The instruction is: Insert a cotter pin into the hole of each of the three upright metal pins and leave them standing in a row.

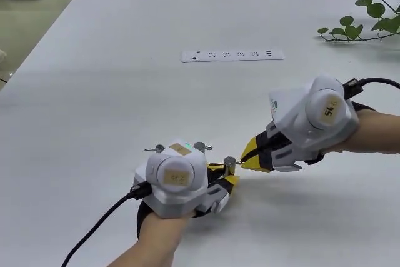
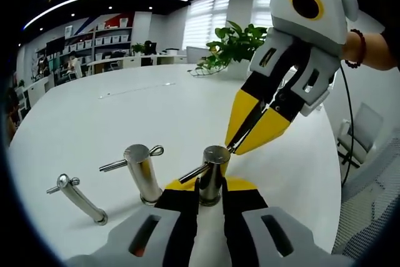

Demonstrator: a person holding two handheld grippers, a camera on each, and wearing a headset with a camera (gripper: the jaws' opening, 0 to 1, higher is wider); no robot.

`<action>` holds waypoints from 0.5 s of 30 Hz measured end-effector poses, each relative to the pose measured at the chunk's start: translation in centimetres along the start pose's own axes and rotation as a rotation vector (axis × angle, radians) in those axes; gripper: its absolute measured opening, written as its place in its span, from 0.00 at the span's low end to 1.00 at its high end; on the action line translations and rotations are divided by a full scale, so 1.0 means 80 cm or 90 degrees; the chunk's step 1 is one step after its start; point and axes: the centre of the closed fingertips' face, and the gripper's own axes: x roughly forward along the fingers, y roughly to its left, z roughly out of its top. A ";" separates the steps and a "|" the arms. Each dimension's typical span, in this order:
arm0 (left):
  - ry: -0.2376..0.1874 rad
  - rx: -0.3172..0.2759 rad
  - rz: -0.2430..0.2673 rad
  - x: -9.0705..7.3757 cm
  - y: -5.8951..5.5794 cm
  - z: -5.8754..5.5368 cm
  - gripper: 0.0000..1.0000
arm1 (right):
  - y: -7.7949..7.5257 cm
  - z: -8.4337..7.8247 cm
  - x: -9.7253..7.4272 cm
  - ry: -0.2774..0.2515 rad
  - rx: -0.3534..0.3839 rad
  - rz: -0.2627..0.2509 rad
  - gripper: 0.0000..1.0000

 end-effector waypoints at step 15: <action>0.004 -0.029 0.005 -0.001 0.001 -0.002 0.12 | -0.003 0.004 0.004 -0.009 -0.013 -0.014 0.04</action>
